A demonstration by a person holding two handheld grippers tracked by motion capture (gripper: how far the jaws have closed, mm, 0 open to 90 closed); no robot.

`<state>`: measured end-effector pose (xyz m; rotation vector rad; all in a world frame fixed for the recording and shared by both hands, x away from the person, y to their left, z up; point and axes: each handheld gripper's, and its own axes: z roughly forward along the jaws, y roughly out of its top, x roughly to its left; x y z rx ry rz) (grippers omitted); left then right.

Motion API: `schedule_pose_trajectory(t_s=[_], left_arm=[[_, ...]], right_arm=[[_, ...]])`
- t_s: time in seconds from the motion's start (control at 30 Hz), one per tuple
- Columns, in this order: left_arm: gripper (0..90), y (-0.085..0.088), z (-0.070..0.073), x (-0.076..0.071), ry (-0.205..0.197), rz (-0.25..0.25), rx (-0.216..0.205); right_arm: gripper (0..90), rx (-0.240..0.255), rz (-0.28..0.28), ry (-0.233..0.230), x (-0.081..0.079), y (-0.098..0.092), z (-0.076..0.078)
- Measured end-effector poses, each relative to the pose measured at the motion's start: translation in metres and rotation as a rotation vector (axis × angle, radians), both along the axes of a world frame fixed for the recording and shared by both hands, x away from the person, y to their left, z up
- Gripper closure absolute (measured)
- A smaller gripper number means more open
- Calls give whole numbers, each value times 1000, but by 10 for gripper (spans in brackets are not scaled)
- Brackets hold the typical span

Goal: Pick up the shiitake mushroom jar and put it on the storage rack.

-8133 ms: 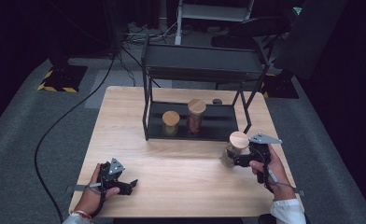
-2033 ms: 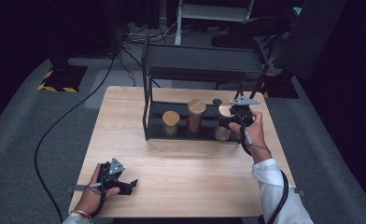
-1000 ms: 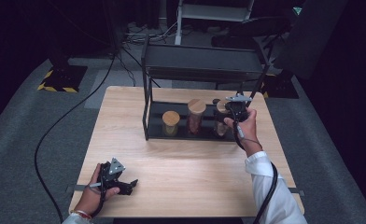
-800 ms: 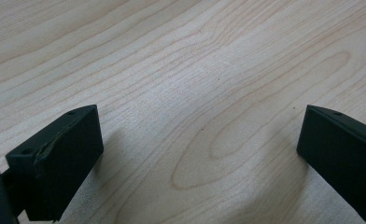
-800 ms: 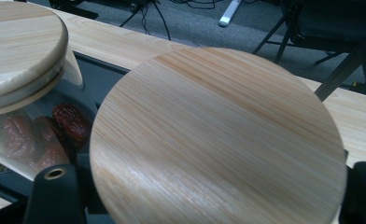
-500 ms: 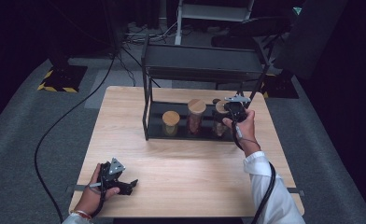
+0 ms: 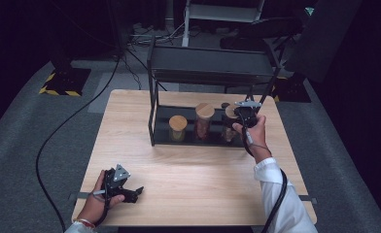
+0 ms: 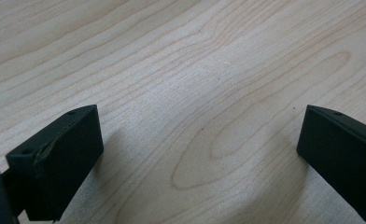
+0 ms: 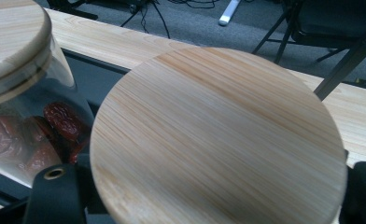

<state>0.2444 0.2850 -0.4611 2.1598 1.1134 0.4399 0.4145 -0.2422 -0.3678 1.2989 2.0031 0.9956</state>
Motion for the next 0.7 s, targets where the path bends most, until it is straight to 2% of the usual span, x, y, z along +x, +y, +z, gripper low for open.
schedule_pose_trajectory(t_s=[0.37, 0.7], left_arm=[[0, 0, 0, 0, 0, 0, 0], [0, 0, 0, 0, 0, 0, 0]], right_arm=[[243, 21, -11, 8, 2, -7, -2], [228, 10, -11, -1, 1, -5, -6]])
